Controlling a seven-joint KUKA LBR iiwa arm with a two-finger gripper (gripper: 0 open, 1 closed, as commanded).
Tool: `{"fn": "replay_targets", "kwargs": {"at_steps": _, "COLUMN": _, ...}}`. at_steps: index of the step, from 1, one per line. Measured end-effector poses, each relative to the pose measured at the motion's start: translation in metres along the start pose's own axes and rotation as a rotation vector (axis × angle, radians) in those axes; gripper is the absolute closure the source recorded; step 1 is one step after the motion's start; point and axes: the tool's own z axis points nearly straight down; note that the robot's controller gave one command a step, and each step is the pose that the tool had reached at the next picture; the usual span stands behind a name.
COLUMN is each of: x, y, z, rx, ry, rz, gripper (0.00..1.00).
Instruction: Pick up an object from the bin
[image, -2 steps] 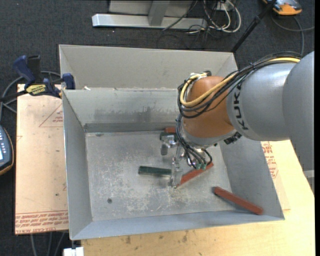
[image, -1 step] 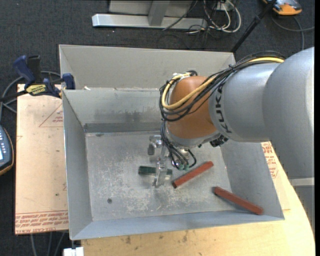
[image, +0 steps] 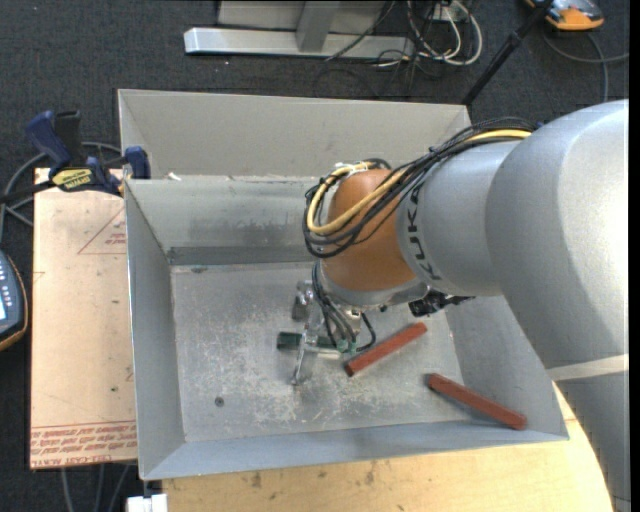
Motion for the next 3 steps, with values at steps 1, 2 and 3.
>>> {"fn": "replay_targets", "kwargs": {"at_steps": 1, "x": 0.0, "y": 0.0, "z": 0.0, "rx": 0.0, "ry": -0.001, "rz": 0.0, "gripper": 0.0}}
{"fn": "replay_targets", "kwargs": {"at_steps": 2, "x": -0.001, "y": 0.0, "z": -0.001, "rx": -0.001, "ry": -0.003, "rz": 0.001, "gripper": 1.0}}
{"fn": "replay_targets", "kwargs": {"at_steps": 3, "x": -0.003, "y": 0.001, "z": -0.044, "rx": -0.002, "ry": -0.006, "rz": 0.001, "gripper": 1.0}}
